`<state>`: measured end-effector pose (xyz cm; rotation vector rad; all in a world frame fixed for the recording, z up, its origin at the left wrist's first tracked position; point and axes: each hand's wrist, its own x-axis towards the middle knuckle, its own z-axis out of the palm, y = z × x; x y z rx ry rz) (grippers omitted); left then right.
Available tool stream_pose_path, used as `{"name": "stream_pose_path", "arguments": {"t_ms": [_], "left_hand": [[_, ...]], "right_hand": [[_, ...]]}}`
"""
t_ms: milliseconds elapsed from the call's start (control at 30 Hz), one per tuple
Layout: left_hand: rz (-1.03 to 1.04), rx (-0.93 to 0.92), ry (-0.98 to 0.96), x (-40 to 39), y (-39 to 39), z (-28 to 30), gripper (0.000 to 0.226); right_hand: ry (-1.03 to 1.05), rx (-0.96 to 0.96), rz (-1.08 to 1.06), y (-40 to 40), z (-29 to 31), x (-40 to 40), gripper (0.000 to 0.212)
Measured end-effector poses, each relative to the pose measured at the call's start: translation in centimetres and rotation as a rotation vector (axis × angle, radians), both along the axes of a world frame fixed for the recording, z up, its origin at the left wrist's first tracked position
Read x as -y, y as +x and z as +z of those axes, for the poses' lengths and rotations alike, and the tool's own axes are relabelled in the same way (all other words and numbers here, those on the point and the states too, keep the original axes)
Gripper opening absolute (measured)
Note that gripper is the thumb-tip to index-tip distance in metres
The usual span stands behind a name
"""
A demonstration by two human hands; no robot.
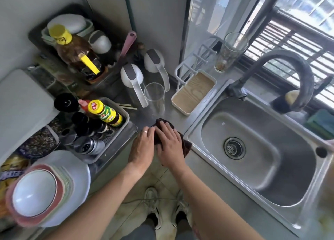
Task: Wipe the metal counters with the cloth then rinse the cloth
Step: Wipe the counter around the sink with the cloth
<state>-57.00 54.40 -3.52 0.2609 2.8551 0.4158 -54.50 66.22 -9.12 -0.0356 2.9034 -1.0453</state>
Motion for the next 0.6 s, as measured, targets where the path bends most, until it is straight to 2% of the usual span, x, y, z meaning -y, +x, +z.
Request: {"name": "stream_pose_path", "arguments": {"t_ms": [167, 367, 600], "left_hand": [[-0.042, -0.038, -0.065, -0.3, 0.4, -0.2, 0.037], [-0.156, -0.029, -0.023, -1.9, 1.6, -0.2, 0.038], [-0.261, -0.053, -0.001, -4.2, 4.1, -0.6, 0.040]], "right_hand": [[0.023, -0.016, 0.060, 3.0, 0.2, 0.2, 0.065], [0.037, 0.001, -0.011, 6.3, -0.2, -2.8, 0.076], [0.044, 0.038, -0.077, 11.3, 0.9, -6.6, 0.075]]}}
